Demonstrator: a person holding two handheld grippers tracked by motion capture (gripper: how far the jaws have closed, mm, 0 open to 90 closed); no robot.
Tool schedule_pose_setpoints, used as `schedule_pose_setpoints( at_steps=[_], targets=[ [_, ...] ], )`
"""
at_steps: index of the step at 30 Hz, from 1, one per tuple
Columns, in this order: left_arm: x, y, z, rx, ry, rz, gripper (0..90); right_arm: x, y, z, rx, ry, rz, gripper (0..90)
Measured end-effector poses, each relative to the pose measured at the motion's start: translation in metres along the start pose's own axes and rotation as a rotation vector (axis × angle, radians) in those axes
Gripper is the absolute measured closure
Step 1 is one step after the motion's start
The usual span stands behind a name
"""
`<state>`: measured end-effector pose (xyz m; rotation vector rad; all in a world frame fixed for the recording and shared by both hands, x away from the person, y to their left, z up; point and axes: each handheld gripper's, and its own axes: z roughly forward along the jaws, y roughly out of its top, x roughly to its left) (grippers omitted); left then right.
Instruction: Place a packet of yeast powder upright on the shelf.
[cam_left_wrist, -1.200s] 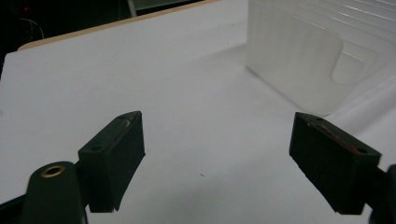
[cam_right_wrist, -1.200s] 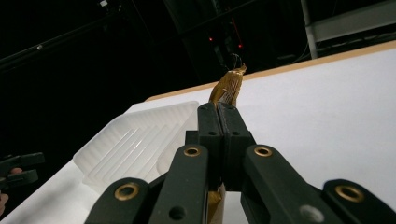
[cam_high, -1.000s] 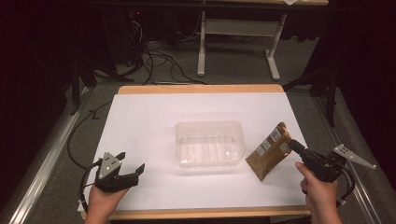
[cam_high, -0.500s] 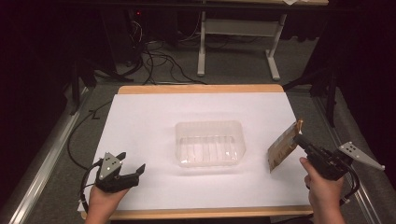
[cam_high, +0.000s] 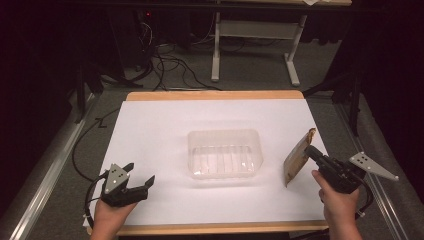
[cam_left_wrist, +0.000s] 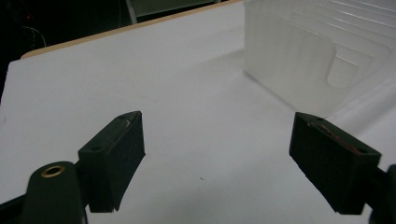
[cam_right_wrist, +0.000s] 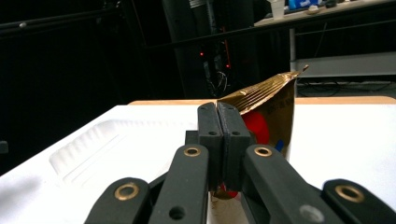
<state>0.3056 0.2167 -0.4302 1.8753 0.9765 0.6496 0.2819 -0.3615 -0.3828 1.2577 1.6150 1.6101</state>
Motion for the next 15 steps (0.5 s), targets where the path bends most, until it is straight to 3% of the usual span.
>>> schedule_pose_setpoints(
  at_steps=[6, 15],
  targets=[
    [0.001, 0.000, 0.000, -0.007, 0.002, -0.003, 18.7, 0.012, 0.003, 0.002, -0.023, 0.023, -0.036, 90.0],
    [-0.001, 0.000, 0.000, -0.003, 0.002, 0.005, 18.7, 0.031, 0.015, -0.004, -0.091, 0.063, -0.050, 90.0]
  ],
)
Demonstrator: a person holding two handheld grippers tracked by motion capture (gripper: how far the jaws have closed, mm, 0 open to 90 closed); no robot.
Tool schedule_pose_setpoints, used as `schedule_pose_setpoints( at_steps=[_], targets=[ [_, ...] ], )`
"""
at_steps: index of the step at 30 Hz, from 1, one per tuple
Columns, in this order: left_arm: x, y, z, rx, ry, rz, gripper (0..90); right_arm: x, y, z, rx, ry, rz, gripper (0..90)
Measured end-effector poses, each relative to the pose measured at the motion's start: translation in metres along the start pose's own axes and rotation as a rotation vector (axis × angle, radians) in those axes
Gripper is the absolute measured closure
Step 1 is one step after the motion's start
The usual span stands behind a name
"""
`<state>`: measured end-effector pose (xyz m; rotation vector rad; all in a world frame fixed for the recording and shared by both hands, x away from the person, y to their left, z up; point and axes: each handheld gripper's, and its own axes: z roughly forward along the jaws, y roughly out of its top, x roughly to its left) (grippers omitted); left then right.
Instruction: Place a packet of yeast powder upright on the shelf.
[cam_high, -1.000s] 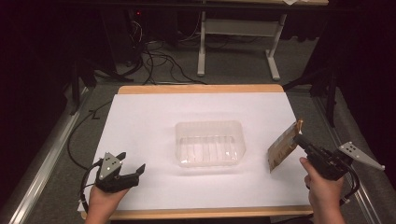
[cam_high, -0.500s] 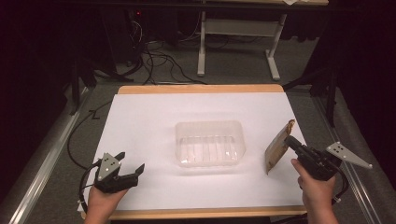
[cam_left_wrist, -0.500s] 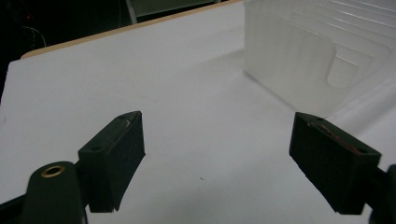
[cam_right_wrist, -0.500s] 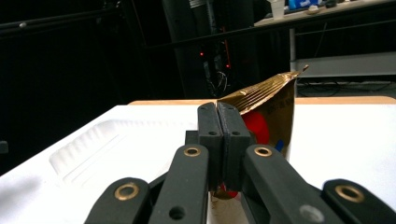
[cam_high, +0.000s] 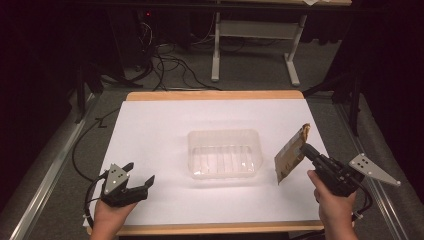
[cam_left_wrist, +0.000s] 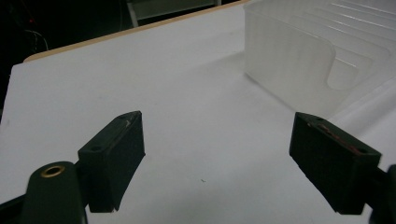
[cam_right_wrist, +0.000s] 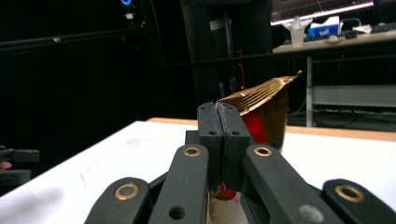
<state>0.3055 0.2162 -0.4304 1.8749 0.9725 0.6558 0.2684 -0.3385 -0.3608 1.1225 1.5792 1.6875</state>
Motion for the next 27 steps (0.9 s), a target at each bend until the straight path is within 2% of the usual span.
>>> schedule_pose_setpoints(
  at_steps=[13, 21, 27],
  targets=[
    [0.002, 0.000, -0.003, -0.013, 0.005, -0.007, 18.6, 0.024, 0.029, 0.006, -0.086, 0.056, -0.001, 90.0],
    [0.002, 0.000, -0.003, -0.014, 0.004, -0.007, 18.6, 0.042, 0.050, 0.020, -0.114, 0.097, -0.023, 90.0],
    [0.001, 0.000, -0.003, -0.013, 0.001, -0.003, 18.6, 0.055, 0.053, 0.038, -0.108, 0.129, -0.025, 90.0]
  ],
)
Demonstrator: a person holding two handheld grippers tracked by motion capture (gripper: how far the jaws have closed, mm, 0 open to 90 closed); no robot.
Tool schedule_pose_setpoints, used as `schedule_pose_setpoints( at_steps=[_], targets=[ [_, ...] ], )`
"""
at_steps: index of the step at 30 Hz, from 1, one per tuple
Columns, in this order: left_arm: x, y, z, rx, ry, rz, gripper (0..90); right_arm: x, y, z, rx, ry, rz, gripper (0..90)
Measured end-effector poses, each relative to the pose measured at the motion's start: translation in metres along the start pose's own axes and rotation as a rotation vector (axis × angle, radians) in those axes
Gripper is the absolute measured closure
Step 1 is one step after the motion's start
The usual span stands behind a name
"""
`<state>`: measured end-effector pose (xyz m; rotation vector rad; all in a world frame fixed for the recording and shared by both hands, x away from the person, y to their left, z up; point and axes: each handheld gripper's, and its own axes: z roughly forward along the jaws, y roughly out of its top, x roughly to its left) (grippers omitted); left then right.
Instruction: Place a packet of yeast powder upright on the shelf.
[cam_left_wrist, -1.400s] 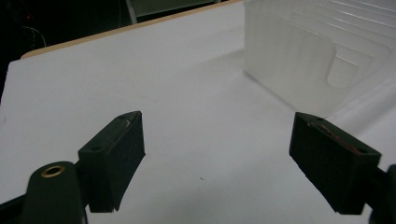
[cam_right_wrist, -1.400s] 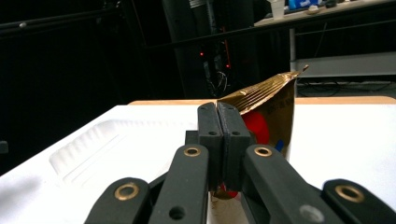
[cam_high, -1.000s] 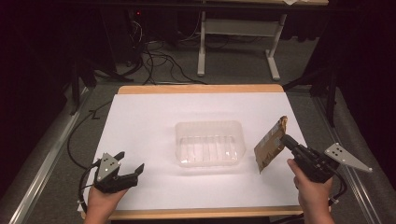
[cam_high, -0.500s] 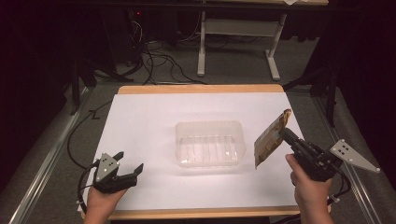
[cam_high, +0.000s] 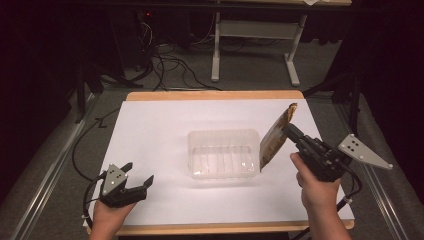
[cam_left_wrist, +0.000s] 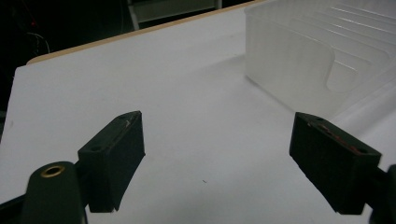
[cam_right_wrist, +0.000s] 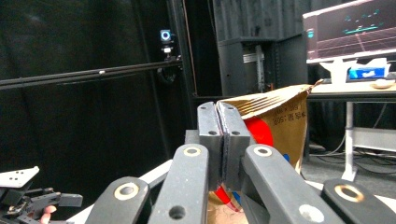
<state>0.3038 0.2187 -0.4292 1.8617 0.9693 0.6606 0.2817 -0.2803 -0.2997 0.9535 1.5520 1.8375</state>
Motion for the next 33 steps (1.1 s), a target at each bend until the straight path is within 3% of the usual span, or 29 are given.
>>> schedule_pose_setpoints(
  at_steps=[13, 33],
  targets=[
    [-0.001, 0.000, 0.000, 0.001, -0.005, 0.008, 18.6, 0.017, -0.018, 0.044, 0.051, 0.057, 0.013, 90.0],
    [-0.001, 0.000, -0.001, -0.001, -0.004, 0.011, 18.6, 0.035, -0.040, 0.093, 0.106, 0.112, 0.024, 90.0]
  ],
)
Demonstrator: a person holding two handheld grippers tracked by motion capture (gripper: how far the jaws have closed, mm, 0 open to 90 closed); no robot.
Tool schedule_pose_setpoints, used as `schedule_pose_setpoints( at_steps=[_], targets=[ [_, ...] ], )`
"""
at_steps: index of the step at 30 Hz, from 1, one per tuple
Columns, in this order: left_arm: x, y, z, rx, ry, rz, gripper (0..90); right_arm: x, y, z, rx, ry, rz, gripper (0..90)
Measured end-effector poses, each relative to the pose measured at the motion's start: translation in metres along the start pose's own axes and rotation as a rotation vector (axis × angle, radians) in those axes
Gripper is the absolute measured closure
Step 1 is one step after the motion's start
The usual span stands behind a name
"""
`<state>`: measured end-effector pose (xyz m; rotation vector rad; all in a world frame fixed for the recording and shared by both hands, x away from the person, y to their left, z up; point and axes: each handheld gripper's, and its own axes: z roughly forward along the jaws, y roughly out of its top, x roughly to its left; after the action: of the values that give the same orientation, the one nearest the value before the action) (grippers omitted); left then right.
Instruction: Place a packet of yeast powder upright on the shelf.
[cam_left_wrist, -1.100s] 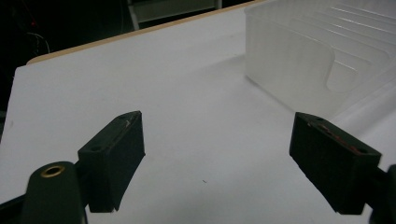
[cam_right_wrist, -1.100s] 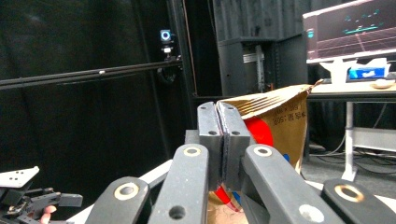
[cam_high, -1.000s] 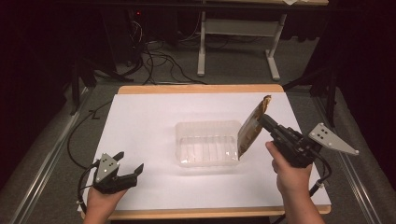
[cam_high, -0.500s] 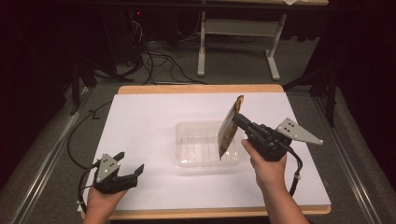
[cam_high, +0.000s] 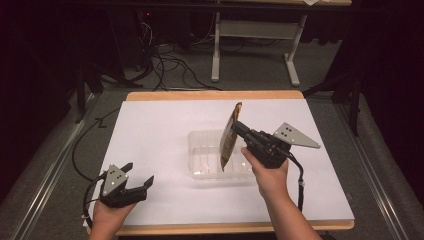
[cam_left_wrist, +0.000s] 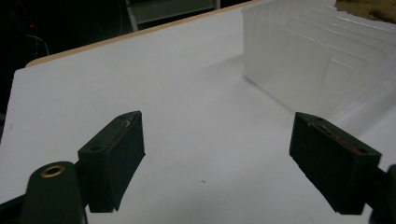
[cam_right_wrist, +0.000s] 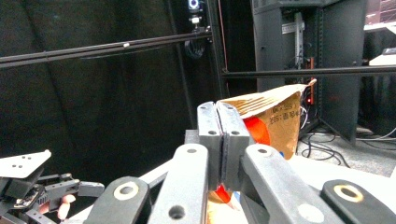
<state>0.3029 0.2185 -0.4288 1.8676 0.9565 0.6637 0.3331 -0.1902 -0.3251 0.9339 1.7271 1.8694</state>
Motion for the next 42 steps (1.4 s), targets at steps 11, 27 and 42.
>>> schedule_pose_setpoints(
  at_steps=[11, 27, 42],
  targets=[
    [0.001, 0.000, 0.000, -0.001, -0.001, -0.001, 18.6, 0.002, -0.006, 0.022, 0.019, 0.012, 0.006, 90.0],
    [0.002, -0.001, -0.001, -0.006, -0.004, -0.011, 18.6, -0.005, -0.021, 0.049, 0.084, -0.026, -0.003, 90.0],
    [0.002, 0.000, -0.001, -0.006, -0.002, -0.009, 18.6, -0.003, -0.055, 0.056, 0.183, -0.032, -0.017, 90.0]
  ],
)
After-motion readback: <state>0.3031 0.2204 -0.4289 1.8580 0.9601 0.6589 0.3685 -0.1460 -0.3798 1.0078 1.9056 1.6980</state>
